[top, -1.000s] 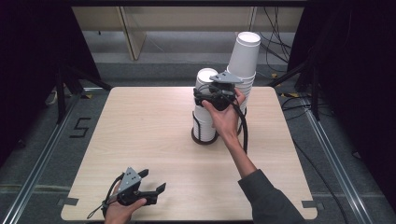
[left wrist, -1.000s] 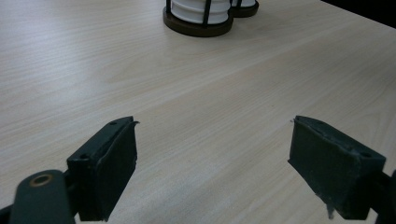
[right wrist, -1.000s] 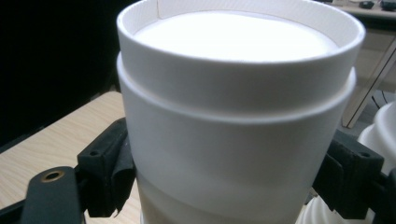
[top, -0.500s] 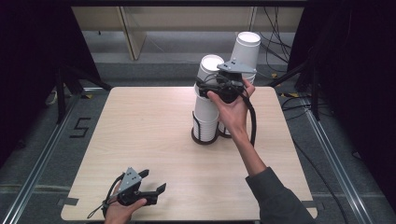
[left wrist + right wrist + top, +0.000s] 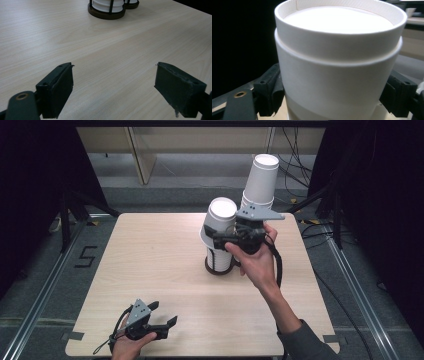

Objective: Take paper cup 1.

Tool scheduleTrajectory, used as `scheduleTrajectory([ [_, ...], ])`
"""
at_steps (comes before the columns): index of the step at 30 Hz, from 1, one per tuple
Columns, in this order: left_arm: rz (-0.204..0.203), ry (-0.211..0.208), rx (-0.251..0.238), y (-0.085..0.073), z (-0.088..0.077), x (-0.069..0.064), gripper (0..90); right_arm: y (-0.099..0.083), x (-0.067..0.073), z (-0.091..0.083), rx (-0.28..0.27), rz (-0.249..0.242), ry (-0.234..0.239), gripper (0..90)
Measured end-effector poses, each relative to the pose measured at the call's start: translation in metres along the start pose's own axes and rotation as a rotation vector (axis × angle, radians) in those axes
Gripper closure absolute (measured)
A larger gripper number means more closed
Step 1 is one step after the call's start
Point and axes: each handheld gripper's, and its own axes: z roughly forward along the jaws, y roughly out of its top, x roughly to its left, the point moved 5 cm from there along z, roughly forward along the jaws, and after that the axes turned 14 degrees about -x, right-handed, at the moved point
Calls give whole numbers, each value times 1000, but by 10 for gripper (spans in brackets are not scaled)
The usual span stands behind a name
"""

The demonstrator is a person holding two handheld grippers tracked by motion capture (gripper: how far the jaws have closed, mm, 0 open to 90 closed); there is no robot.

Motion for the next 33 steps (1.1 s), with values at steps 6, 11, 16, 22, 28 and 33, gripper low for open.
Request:
scheduleTrajectory([
  [6, 1, 1, 2, 0, 0, 0, 147, -30, 25, -12, 39, 11, 102, 183],
  [11, 8, 10, 10, 0, -1, 1, 147, -52, 36, -15, 52, 23, 163, 183],
  [16, 5, 3, 5, 0, 0, 1, 148, -81, 42, -14, 88, 35, 207, 183],
  [22, 2, 5, 2, 1, 0, 1, 147, -100, 43, -13, 120, 47, 221, 183],
  [28, -4, 8, -5, 3, 0, 1, 148, -115, 45, -15, 127, 40, 247, 183],
  [33, -4, -5, -10, 3, 1, 0, 148, -131, 46, -13, 151, 60, 267, 183],
])
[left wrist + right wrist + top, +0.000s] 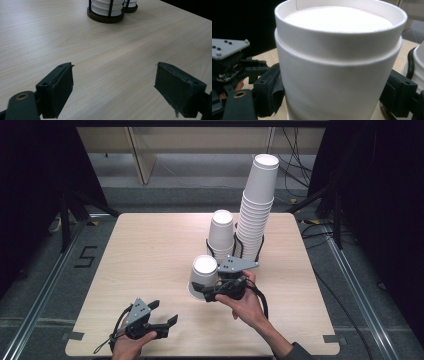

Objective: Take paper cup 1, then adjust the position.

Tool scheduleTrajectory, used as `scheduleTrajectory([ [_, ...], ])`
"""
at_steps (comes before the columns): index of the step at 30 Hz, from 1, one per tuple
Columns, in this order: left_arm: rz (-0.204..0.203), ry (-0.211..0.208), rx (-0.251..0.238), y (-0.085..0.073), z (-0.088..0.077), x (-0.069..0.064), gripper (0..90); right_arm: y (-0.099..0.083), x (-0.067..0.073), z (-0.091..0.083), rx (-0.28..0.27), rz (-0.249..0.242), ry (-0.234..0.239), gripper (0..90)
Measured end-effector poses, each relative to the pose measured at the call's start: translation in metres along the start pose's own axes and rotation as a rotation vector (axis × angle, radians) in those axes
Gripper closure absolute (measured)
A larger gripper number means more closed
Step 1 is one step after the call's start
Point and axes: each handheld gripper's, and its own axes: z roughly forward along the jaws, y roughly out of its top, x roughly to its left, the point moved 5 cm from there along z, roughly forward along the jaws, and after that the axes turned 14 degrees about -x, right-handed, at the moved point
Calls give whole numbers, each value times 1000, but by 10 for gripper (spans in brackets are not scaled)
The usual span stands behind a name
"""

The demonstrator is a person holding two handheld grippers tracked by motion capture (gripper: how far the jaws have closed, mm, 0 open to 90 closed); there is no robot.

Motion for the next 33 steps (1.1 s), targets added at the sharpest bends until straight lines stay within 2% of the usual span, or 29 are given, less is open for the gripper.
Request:
scheduleTrajectory([
  [3, 0, 0, -1, 0, 0, 0, 147, -7, 0, 1, 23, 7, -14, 183],
  [4, 1, 0, -2, 1, 0, 0, 147, -9, 2, 1, 29, 25, -12, 182],
  [5, 1, 0, -1, 1, 0, 0, 147, -10, 0, 3, 13, -3, -6, 183],
  [6, -1, -1, -3, 1, 1, 0, 147, -12, 1, 3, 20, 5, 4, 183],
  [9, -5, -6, -11, 1, 1, -1, 148, -16, 3, 3, 33, 7, -11, 183],
  [10, -4, -4, -14, 1, 1, -1, 147, -16, 2, 3, 31, -14, -1, 183],
  [11, 0, -2, -9, 1, 0, -1, 147, -18, 4, 4, 42, 6, -3, 183],
  [12, 0, -5, -14, 2, -1, -1, 147, -19, 3, 4, 41, -7, -5, 183],
  [14, -5, -15, -27, 2, 0, -2, 147, -21, 6, 5, 41, 26, 4, 183],
  [15, -7, -22, -35, 3, 0, -2, 147, -22, 6, 4, 54, 22, -8, 183],
  [16, -6, -23, -38, 3, 0, -2, 148, -23, 6, 7, 38, 13, 9, 183],
  [17, -6, -27, -42, 4, 0, -4, 147, -24, 4, 7, 45, -8, 5, 183],
  [18, -6, -39, -54, 4, 1, -5, 147, -26, 6, 7, 51, 15, 14, 183],
  [19, -2, -45, -59, 5, 1, -6, 147, -27, 6, 6, 56, 25, -6, 183],
  [22, 13, -73, -101, 9, 2, -12, 147, -30, 8, 10, 46, 17, 21, 183],
  [23, 14, -82, -116, 11, 3, -14, 147, -31, 11, 10, 54, 32, 20, 183],
  [24, 9, -105, -138, 12, 5, -16, 147, -31, 10, 11, 44, 2, 14, 183],
  [25, 15, -112, -136, 13, 5, -17, 147, -31, 12, 11, 52, 17, 24, 183],
  [28, 16, -183, -198, 16, 9, -27, 147, -31, 16, 13, 44, 19, 42, 183],
  [30, 45, -197, -197, 17, 8, -31, 147, -32, 18, 14, 44, 9, 57, 183],
  [31, 53, -208, -207, 18, 8, -33, 147, -32, 20, 14, 52, 32, 41, 183],
  [32, 66, -212, -211, 19, 9, -35, 147, -32, 20, 13, 63, 33, 32, 183],
  [33, 66, -212, -211, 19, 9, -35, 146, -33, 21, 16, 46, 23, 64, 183],
])
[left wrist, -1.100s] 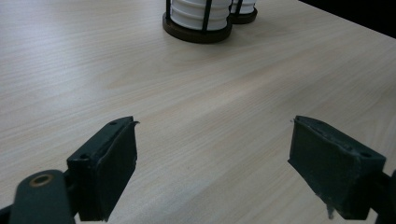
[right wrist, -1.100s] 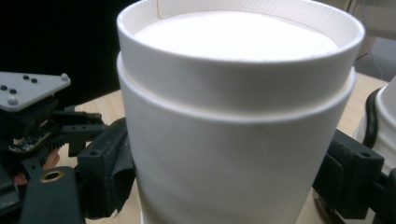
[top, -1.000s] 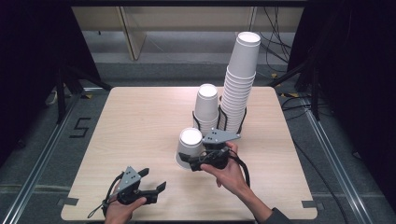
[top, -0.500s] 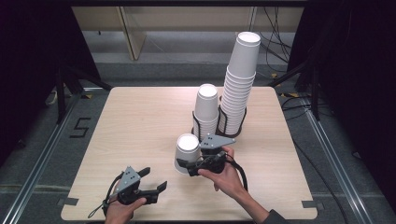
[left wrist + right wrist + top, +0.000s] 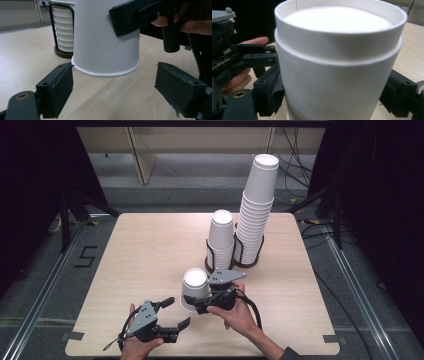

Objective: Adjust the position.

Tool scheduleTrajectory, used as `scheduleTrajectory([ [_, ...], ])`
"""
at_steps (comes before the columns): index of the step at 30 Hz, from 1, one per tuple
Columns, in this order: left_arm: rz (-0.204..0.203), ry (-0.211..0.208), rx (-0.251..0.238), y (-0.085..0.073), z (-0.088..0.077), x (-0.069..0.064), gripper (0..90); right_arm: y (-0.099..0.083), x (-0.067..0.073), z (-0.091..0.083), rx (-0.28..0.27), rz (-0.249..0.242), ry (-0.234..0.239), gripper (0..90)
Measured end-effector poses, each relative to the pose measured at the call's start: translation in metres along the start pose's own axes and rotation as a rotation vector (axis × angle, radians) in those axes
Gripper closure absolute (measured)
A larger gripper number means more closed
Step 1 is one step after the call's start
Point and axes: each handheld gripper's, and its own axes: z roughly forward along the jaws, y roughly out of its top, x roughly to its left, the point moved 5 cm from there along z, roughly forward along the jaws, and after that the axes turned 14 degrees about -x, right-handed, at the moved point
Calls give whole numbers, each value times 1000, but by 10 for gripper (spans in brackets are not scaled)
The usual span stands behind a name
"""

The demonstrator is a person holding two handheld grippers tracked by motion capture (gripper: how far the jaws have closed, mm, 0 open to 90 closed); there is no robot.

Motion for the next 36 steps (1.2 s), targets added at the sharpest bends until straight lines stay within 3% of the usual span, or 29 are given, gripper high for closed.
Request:
scheduleTrajectory([
  [10, 10, 26, 17, -5, 7, 1, 145, -1, 13, 4, -12, 24, 51, 184],
  [13, 20, 21, 20, -5, 8, 1, 98, -1, 17, 5, -21, 4, 65, 185],
  [16, 18, 15, -4, -5, 11, 0, 52, -1, 22, 6, -13, 29, 75, 185],
  [19, 24, 19, 6, -5, 11, 0, 32, -1, 26, 7, -22, 29, 93, 185],
  [21, 19, 17, 5, -5, 12, 0, 23, -1, 27, 9, -32, 12, 97, 185],
  [26, -13, 5, -4, -7, 15, 0, 12, -3, 32, 10, -24, 47, 116, 185],
  [30, -43, -3, -7, -9, 17, 0, 21, -5, 32, 11, -32, 33, 120, 184],
  [36, 3, -9, 45, -9, 15, 1, 59, -5, 32, 9, -2, 40, 127, 163],
])
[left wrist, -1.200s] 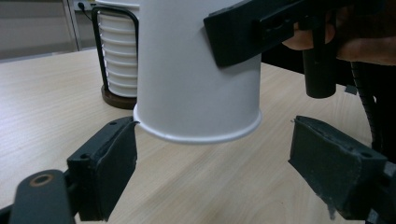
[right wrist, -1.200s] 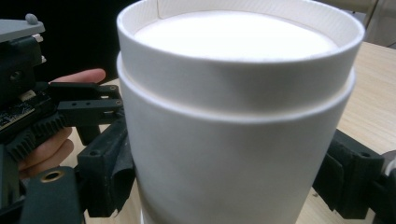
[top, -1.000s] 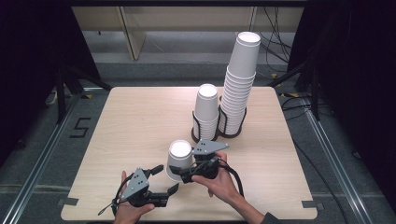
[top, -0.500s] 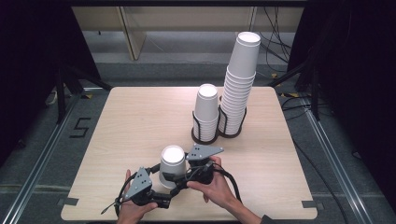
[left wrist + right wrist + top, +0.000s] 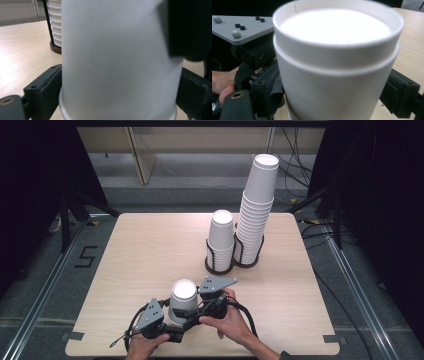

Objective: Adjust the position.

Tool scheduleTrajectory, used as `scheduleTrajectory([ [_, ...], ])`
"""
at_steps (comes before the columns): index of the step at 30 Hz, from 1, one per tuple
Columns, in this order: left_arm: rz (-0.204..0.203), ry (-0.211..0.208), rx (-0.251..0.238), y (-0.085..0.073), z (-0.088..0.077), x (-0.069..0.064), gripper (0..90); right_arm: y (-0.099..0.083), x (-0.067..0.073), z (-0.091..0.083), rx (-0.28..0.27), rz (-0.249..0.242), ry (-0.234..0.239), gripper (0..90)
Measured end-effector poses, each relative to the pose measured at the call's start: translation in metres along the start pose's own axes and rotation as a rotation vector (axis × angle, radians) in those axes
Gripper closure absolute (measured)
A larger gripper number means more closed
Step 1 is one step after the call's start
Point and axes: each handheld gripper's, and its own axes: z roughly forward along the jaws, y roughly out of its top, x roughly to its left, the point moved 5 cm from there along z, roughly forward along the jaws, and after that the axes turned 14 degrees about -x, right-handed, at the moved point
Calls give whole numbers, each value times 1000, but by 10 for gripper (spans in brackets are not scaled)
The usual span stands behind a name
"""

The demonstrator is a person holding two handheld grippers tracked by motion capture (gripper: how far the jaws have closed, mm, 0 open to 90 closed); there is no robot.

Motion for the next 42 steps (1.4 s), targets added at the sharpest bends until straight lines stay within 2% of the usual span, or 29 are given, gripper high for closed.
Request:
scheduleTrajectory([
  [2, 19, 4, 34, -2, 0, 1, 63, 4, -2, -4, 8, -10, -17, 155],
  [3, 19, 4, 34, -2, 0, 1, 66, 4, -2, -4, 8, -10, -17, 155],
  [5, 43, -2, 66, -4, -1, 1, 67, 18, -6, -14, -7, -23, -8, 154],
  [8, 59, -11, 72, -4, 0, -1, 68, 25, -8, -21, -5, -31, -7, 156],
  [11, 91, -31, 84, -5, 0, -4, 69, 26, -10, -24, 9, 1, 17, 156],
  [13, 113, -30, 104, -5, 0, -4, 69, 23, -10, -25, 31, 19, 12, 157],
  [15, 112, -36, 102, -5, 0, -5, 68, 20, -11, -25, 47, 25, 16, 173],
  [16, 112, -39, 104, -6, 0, -6, 68, 19, -10, -24, 46, 44, 38, 209],
  [18, 110, -44, 105, -6, 0, -6, 65, 18, -9, -23, 48, 56, 47, 242],
  [21, 95, -46, 73, -4, 0, -6, 56, 19, -9, -24, 46, 81, 43, 249],
  [22, 88, -48, 48, -3, 0, -6, 47, 22, -9, -25, 35, 89, 41, 252],
  [23, 79, -41, -4, 1, -1, -6, 37, 27, -10, -27, 3, 103, 31, 255],
  [24, 74, -36, -25, 3, -1, -6, 34, 29, -10, -30, -5, 102, 16, 255],
  [25, 74, -36, -25, 3, -1, -6, 32, 32, -9, -31, -24, 116, 21, 255],
  [26, 74, -26, -78, 8, -3, -6, 33, 36, -10, -33, -55, 120, 17, 256],
  [27, 76, -25, -97, 9, -4, -6, 33, 38, -10, -34, -65, 139, 17, 256],
  [32, 91, -19, -116, 10, -3, -8, 27, 41, -12, -35, -123, 187, 19, 256],
  [33, 91, -19, -116, 10, -3, -8, 27, 41, -12, -35, -123, 187, 19, 256],
  [34, 100, -17, -135, 10, -1, -8, 28, 39, -12, -36, -120, 210, 14, 256],
  [36, 105, -5, -121, 11, -3, -8, 32, 39, -12, -36, -119, 217, 21, 256],
  [39, 105, -14, -126, 13, -5, -6, 39, 39, -14, -36, -132, 234, 22, 256],
  [42, 106, -25, -132, 15, -6, -7, 43, 38, -17, -39, -142, 281, 33, 255],
])
